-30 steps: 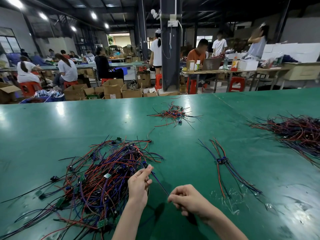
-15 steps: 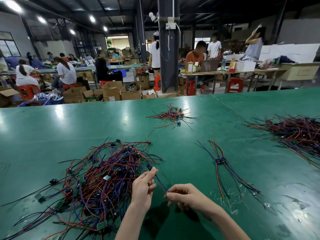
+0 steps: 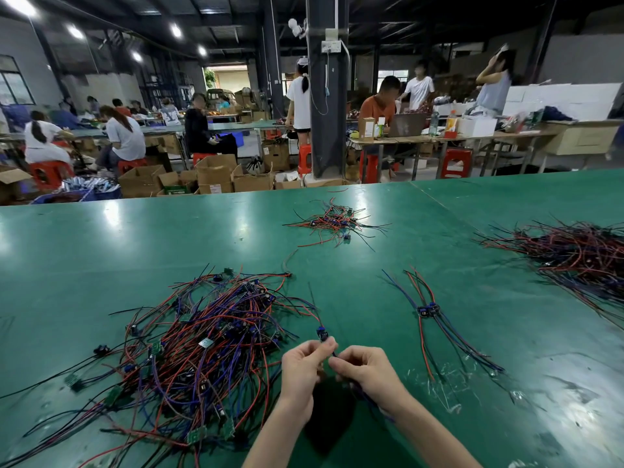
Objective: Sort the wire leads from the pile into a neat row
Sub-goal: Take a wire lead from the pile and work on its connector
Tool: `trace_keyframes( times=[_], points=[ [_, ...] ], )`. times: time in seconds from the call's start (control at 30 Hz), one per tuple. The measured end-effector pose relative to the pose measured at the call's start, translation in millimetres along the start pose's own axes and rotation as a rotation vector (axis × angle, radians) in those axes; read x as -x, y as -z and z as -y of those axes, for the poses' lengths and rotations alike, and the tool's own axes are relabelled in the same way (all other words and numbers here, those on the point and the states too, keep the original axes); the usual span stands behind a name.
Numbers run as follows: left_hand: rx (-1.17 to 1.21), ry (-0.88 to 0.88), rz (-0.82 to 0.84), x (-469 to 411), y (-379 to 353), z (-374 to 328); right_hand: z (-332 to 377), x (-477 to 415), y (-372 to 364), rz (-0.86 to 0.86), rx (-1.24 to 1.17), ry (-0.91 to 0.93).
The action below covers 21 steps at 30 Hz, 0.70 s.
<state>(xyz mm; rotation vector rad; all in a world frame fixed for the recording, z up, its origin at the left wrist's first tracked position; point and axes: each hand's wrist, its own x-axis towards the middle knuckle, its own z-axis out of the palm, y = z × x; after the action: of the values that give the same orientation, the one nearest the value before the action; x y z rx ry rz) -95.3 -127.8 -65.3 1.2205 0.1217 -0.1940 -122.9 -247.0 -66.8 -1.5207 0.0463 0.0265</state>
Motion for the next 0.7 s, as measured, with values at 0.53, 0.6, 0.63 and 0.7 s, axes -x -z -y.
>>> trace_keyframes(
  times=[0.53,0.6,0.63,0.7],
  points=[
    [0.132,-0.015,-0.146,-19,27,-10,15,14,7,0.397,0.222,-0.077],
    [0.134,-0.012,-0.145,-18,26,-11,18,14,9,0.401,0.192,-0.073],
    [0.142,-0.012,-0.146,-18,26,-12,18,15,10,0.404,0.170,-0.072],
    [0.169,-0.008,-0.149,-20,27,-12,19,15,12,0.429,0.129,-0.058]
  ],
)
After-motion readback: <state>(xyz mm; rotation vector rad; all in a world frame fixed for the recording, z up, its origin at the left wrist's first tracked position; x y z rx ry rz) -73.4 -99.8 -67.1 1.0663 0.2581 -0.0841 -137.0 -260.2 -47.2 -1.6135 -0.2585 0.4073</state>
